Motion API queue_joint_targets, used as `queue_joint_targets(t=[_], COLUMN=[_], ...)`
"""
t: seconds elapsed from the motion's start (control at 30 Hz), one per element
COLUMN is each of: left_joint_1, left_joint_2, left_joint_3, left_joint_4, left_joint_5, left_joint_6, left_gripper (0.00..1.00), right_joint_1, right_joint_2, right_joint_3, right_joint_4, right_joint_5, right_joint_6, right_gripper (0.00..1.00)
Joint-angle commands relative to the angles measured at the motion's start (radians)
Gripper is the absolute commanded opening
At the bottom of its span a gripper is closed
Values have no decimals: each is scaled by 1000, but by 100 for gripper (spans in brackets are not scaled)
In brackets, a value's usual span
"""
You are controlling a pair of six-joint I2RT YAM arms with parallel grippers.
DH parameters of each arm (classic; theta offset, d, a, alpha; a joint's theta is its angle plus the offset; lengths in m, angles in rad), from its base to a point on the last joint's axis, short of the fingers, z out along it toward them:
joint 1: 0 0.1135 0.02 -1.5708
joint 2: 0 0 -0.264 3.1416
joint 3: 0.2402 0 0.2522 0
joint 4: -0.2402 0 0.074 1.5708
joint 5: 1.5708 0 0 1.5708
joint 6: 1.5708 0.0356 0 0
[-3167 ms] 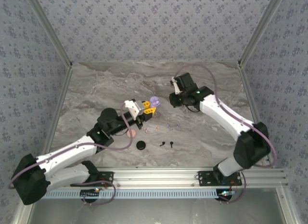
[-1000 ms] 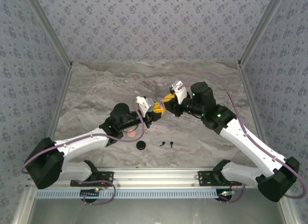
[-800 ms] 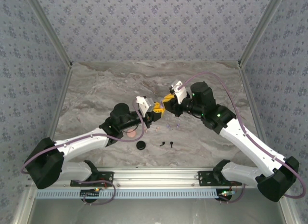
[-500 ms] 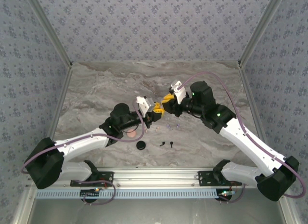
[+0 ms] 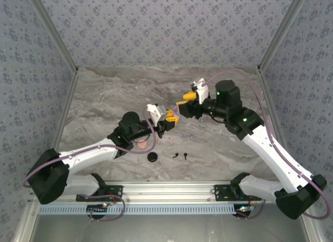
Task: Insert the wireless bluetooth earbuds into the charging case
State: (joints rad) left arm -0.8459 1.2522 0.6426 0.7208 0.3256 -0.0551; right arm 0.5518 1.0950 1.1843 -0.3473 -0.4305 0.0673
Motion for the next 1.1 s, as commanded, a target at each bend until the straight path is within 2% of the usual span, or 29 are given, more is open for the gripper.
queue_joint_targets(t=[0.0, 0.1, 0.3, 0.4, 0.63, 0.87, 1.07], left_joint_1=[-8, -7, -8, -7, -8, -8, -8], left_joint_2=[3, 4, 18, 38, 100, 124, 127], left_joint_3=[12, -1, 27, 59, 112, 135, 142], left_joint_4=[104, 163, 243, 267, 374, 384, 369], left_joint_5=[12, 18, 50, 59, 80, 96, 113], left_joint_6=[-20, -17, 28, 36, 2, -13, -20], left_gripper=[0, 0, 0, 0, 0, 0, 0], right_joint_1=[-69, -118, -146, -174, -189, -193, -205], right_joint_2=[-36, -38, -27, -37, -42, -14, -6], right_joint_3=[37, 53, 164, 191, 190, 201, 193], right_joint_4=[-14, -52, -271, -332, -329, -330, -286], right_joint_5=[-135, -213, -152, -152, -222, -197, -250], right_joint_6=[91, 121, 106, 113, 124, 124, 134], right_gripper=[58, 59, 64, 70, 84, 85, 89])
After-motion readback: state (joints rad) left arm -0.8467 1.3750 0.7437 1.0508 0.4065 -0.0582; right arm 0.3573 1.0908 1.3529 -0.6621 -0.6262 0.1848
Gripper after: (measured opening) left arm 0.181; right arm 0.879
